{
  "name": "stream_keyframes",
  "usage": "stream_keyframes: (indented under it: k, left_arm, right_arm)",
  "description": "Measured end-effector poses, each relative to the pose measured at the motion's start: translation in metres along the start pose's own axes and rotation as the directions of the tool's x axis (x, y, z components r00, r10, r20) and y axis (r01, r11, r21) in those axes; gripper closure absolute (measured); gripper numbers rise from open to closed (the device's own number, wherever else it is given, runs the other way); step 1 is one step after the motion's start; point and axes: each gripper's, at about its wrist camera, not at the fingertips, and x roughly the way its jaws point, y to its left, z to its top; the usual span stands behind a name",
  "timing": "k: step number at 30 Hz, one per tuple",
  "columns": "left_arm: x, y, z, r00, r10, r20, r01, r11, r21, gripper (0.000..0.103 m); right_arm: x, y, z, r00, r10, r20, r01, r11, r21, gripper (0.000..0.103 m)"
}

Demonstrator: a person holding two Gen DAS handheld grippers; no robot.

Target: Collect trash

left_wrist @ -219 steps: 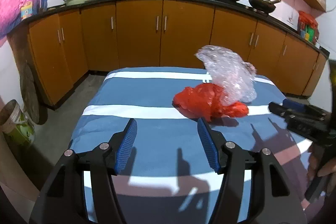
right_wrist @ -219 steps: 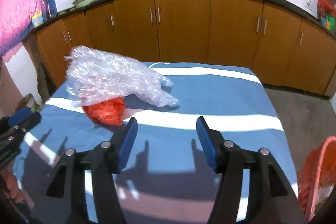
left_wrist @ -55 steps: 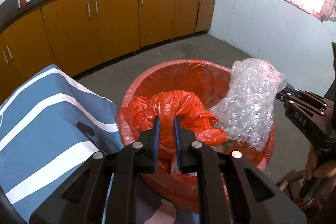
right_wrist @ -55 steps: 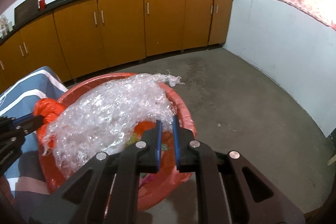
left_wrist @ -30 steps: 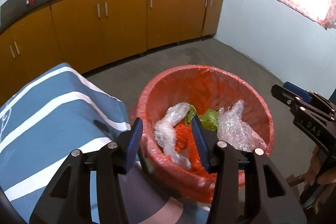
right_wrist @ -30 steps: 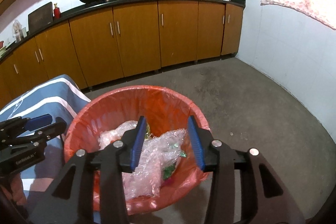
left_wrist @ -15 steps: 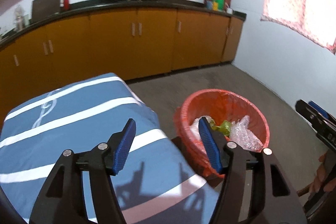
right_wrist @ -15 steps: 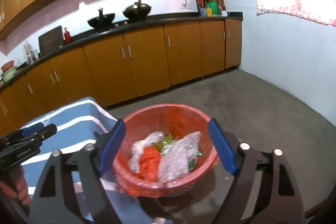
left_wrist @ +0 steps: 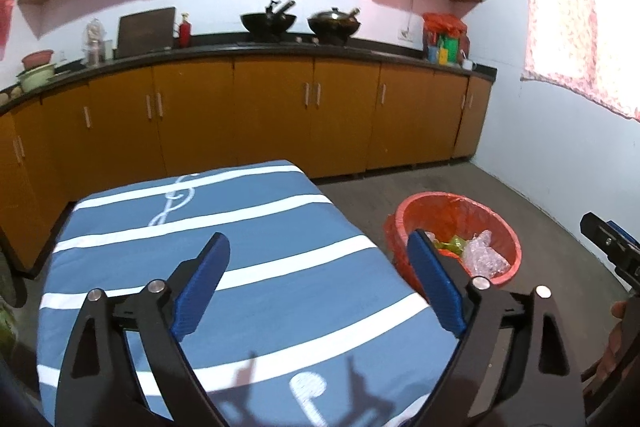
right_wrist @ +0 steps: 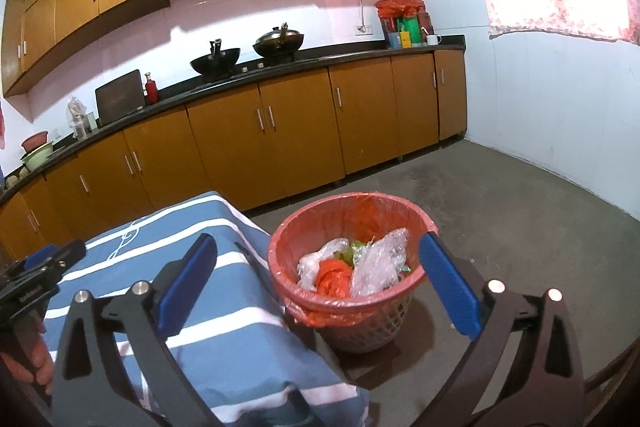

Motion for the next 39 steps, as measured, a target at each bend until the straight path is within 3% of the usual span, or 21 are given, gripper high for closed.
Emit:
stream_keyframes:
  k: [12, 39]
  left_arm:
    - [-0.043, 0.005, -0.025, 0.990, 0.094, 0.104, -0.100, 0.994, 0.054, 0.002]
    - [-0.060, 0.011, -0.049, 0.985, 0.112, 0.127, -0.118, 0.992, 0.040, 0.002]
  right_arm:
    - [-0.041, 0.034, -0.025, 0.997, -0.018, 0.071, 0.026, 0.994, -0.110, 0.004]
    - [-0.045, 0.050, -0.045, 0.996, -0.049, 0.070, 0.058, 0.989, -0.138, 0.004]
